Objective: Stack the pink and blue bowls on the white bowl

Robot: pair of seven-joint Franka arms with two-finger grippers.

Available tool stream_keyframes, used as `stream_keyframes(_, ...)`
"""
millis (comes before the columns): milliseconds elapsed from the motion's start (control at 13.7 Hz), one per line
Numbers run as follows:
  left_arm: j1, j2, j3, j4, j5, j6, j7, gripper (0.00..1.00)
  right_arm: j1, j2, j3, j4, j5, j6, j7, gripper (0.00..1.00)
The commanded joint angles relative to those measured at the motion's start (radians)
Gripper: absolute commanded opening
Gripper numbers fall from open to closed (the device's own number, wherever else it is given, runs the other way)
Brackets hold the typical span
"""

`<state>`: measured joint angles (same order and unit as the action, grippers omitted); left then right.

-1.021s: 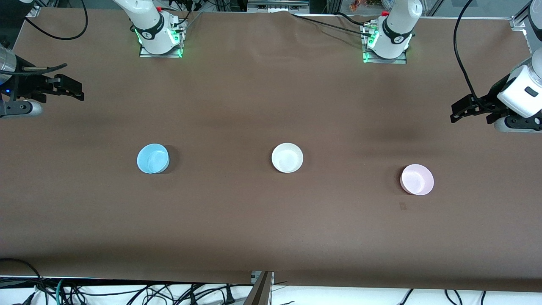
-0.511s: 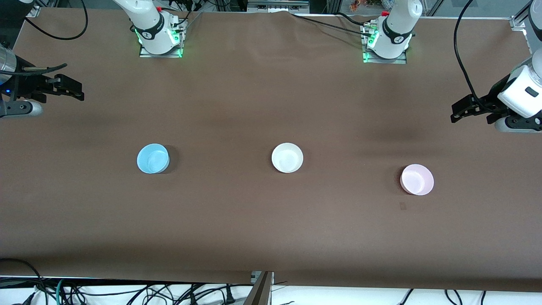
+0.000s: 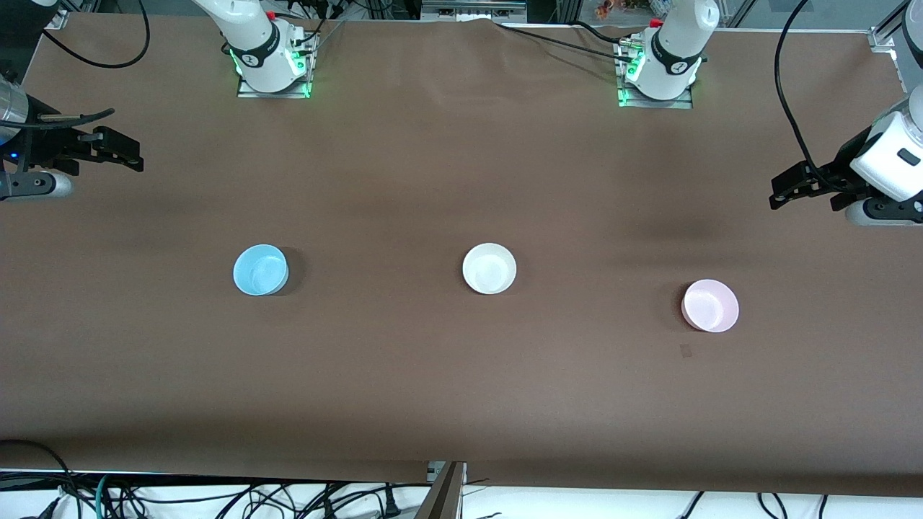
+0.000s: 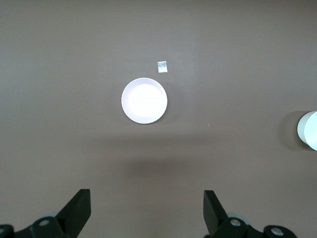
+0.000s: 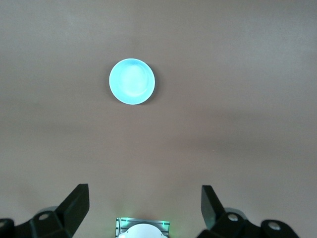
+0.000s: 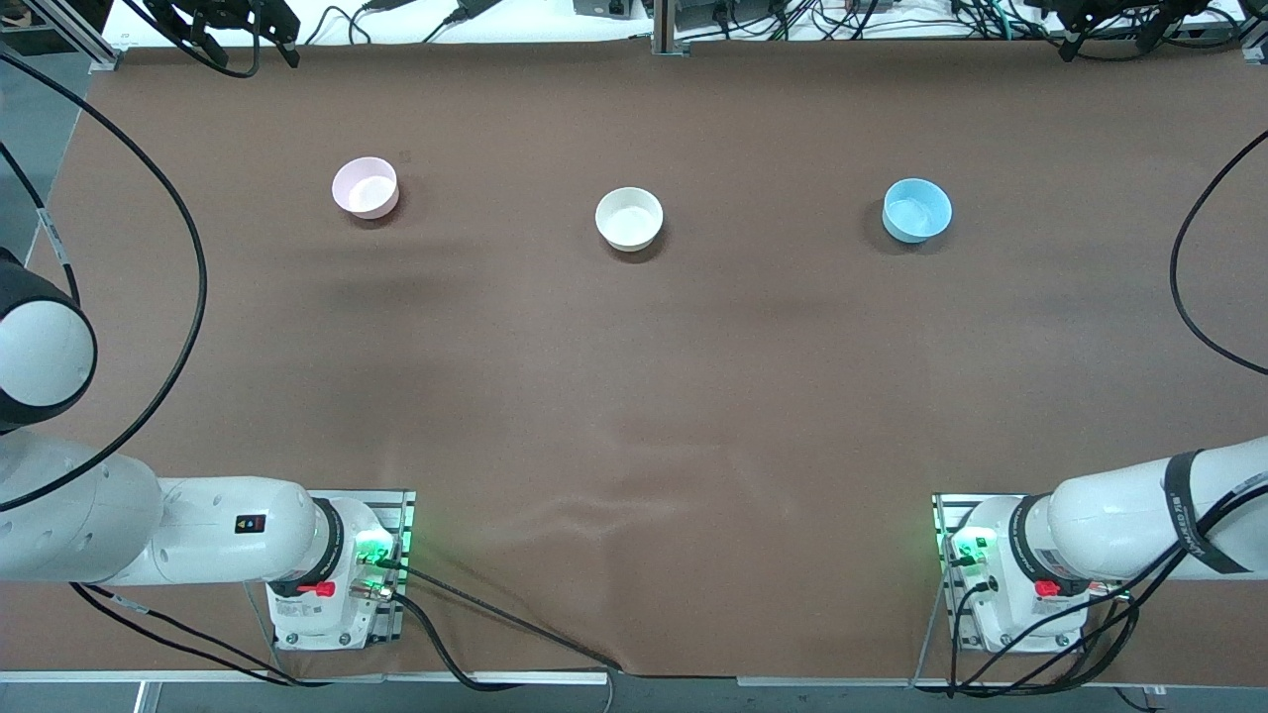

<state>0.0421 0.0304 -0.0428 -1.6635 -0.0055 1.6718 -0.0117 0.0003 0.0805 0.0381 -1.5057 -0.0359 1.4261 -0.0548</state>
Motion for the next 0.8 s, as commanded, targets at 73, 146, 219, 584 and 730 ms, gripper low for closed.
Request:
stream_keyframes(73, 0.002, 0.003, 0.001, 0.010, 0.012, -0.001, 0.021, 1.00, -0.013, 0.005, 0.009, 0.019, 0.005, -0.009, -0.017, 1.00)
stream_keyframes(146, 0.004, 0.003, 0.001, 0.010, 0.012, -0.001, 0.022, 1.00, -0.013, 0.005, 0.008, 0.019, 0.005, -0.009, -0.017, 1.00)
stream_keyframes(219, 0.005, 0.006, 0.001, 0.005, 0.012, -0.001, 0.022, 1.00, -0.014, 0.005, 0.008, 0.019, 0.005, -0.009, -0.017, 1.00)
stream_keyframes(584, 0.013, 0.020, 0.001, 0.007, 0.002, -0.009, 0.022, 1.00, -0.013, 0.005, 0.008, 0.019, 0.005, -0.009, -0.017, 1.00)
stream_keyframes(730, 0.013, 0.022, 0.001, 0.007, 0.001, -0.009, 0.022, 1.00, -0.014, 0.005, 0.009, 0.019, 0.005, -0.007, -0.017, 1.00)
